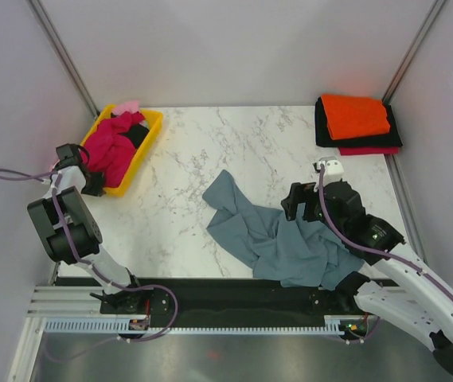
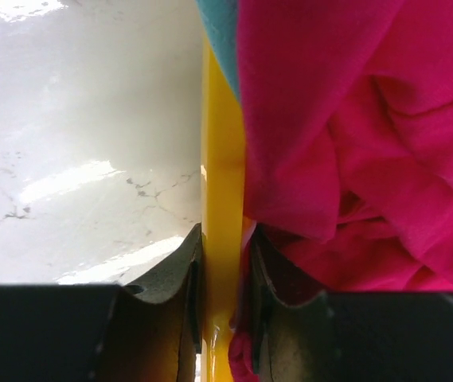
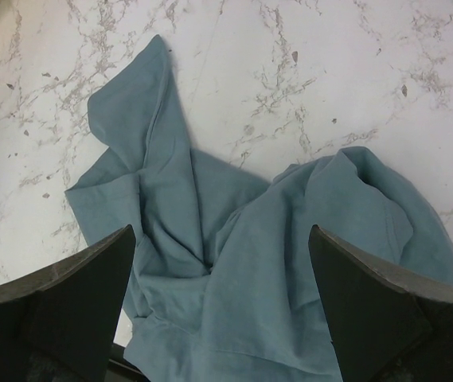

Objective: Fold and stack the t-shirts
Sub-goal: Flatten the tshirt out

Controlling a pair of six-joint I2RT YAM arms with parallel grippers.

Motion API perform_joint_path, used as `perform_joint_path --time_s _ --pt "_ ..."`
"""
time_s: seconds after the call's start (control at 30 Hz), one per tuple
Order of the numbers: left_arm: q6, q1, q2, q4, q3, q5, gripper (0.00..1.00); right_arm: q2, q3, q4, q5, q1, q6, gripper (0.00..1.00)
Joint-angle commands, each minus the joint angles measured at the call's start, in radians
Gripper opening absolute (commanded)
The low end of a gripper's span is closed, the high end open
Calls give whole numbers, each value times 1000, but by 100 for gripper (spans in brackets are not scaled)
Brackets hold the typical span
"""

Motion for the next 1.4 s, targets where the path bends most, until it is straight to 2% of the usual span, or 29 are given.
perform_joint_path --time_s 0.0,0.13,0.2,0.27,0.3,0.33,0.37,0.4,0.5,0.67,0.7,0.87,0.9,0.97,1.0,1.03,1.07,1.1,1.17,1.2,1.23,1.3,1.37 --pt "-204 29 32 140 74 10 5 -26 -24 8 -13 1 -31 98" --pt "-342 29 83 207 84 71 8 -25 -45 -1 -8 1 -21 98" --pt "-373 22 117 237 136 146 13 -17 -39 -5 -17 3 -9 98" --pt "-340 -3 164 220 240 134 25 -11 -22 -14 -30 1 -3 98" --pt "-324 -7 178 190 271 130 37 -11 -18 -17 -30 1 2 98" --pt "-309 -10 191 183 306 137 43 -13 -15 -21 -30 1 3 98" --pt "-281 -10 189 176 314 161 49 -14 -13 -24 -24 1 3 98" --pt "-267 -9 183 162 314 169 65 -20 -15 -24 -24 1 3 98" --pt "-211 -9 114 146 259 195 87 -14 -21 -15 -39 3 0 98" --pt "-105 -4 -79 139 69 200 94 87 -19 18 -177 12 -2 98" --pt "-82 -7 -151 130 47 189 99 121 -22 25 -194 33 8 98" --pt "88 -27 -379 71 -118 143 100 167 -36 38 -111 128 63 98" --pt "119 -27 -380 61 -119 143 100 171 -36 35 -111 140 69 98" --pt "221 -145 -508 31 -168 42 95 187 -38 17 -68 189 95 97" --pt "259 -226 -551 15 -179 -20 92 210 -38 9 -63 208 107 91" --pt "279 -407 -608 -13 -191 -168 92 224 -44 2 -54 228 121 89" --pt "306 -490 -634 -30 -205 -192 92 242 -48 -8 -28 280 136 89" --pt "317 -573 -650 -38 -237 -191 92 248 -58 -6 -16 309 171 87" --pt "328 -605 -673 -67 -266 -124 90 274 -79 -1 45 393 208 81" --pt "339 -631 -679 -84 -295 -98 84 285 -82 -5 59 415 236 72" --pt "337 -647 -690 -96 -309 -78 82 299 -88 -8 68 432 253 69" --pt "340 -684 -740 -95 -340 -38 79 337 -94 -12 98 476 282 63" --pt "340 -766 -777 -91 -370 -18 78 365 -96 -26 124 516 330 63"
